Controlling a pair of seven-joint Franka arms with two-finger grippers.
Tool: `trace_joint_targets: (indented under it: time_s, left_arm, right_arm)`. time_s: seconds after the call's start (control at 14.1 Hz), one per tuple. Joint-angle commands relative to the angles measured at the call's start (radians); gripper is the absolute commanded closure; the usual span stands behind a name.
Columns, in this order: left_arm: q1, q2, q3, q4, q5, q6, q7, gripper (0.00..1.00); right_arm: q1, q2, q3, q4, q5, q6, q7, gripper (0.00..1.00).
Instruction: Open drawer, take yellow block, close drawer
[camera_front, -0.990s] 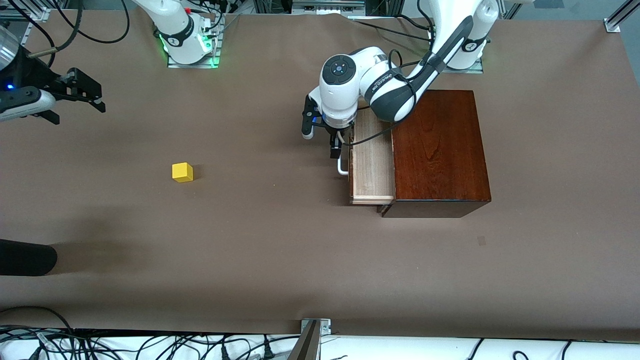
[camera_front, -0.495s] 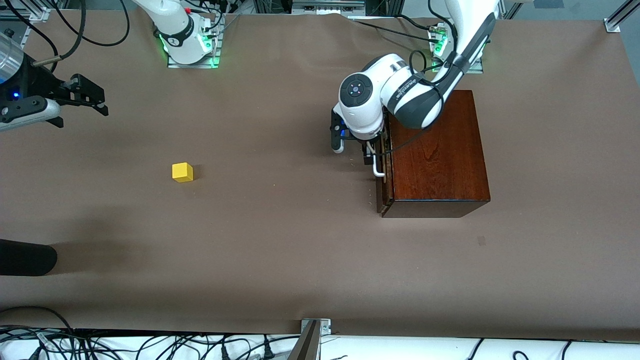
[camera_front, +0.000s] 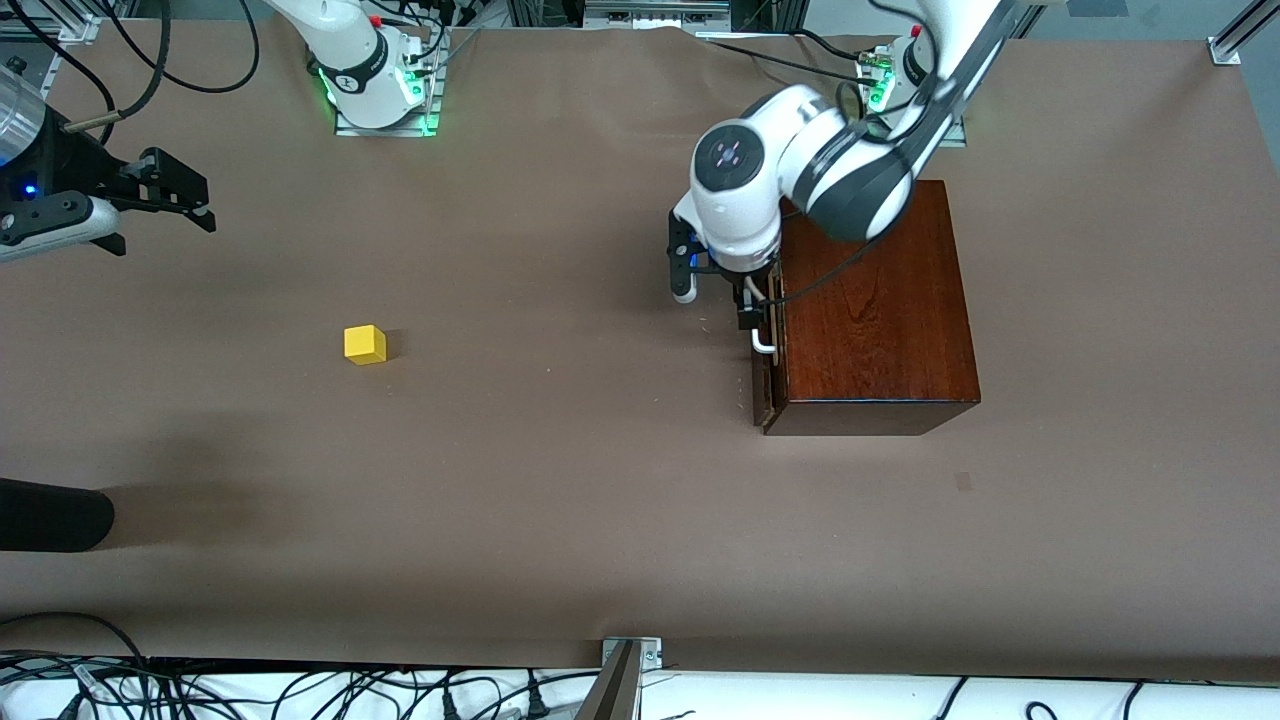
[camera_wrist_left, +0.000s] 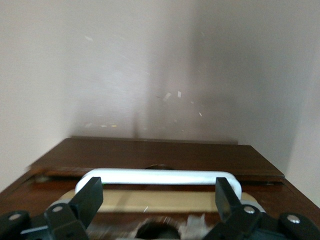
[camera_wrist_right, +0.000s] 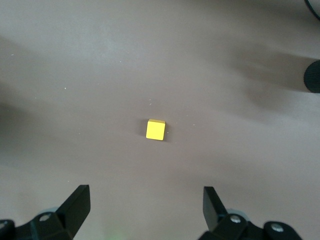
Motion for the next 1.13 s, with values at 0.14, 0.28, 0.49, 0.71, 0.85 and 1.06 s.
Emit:
trace_joint_targets:
  time_s: [0.14, 0.28, 0.49, 0.71, 0.85, 1.06]
  left_arm:
    - [0.111, -0.242, 0.105, -0.016, -0.262, -0.019, -0.161, 0.0]
    - [0.169, -0.311, 0.128, -0.016, -0.273, -0.063, -0.269, 0.0]
    - [0.206, -0.357, 0.253, -0.01, -0.27, -0.166, -0.448, 0.0]
    - [0.306, -0.354, 0.284, 0.021, -0.257, -0.221, -0.592, 0.0]
    - [0.306, -0.351, 0.32, 0.056, -0.231, -0.266, -0.711, 0.0]
    - [0.304, -0.307, 0.367, 0.195, -0.24, -0.411, -0.717, 0.0]
  right_arm:
    - [-0.003, 0.006, 0.012, 0.027, -0.001, -0.025, -0.004, 0.0]
    - [-0.003, 0.006, 0.014, 0.027, -0.003, -0.025, -0.004, 0.0]
    - [-0.002, 0.004, 0.014, 0.027, 0.002, -0.025, -0.002, 0.0]
    - [-0.003, 0.004, 0.014, 0.029, 0.002, -0.025, -0.002, 0.0]
    - [-0.001, 0.006, 0.014, 0.029, 0.002, -0.025, -0.004, 0.0]
    - [-0.001, 0.004, 0.014, 0.027, 0.002, -0.028, -0.002, 0.0]
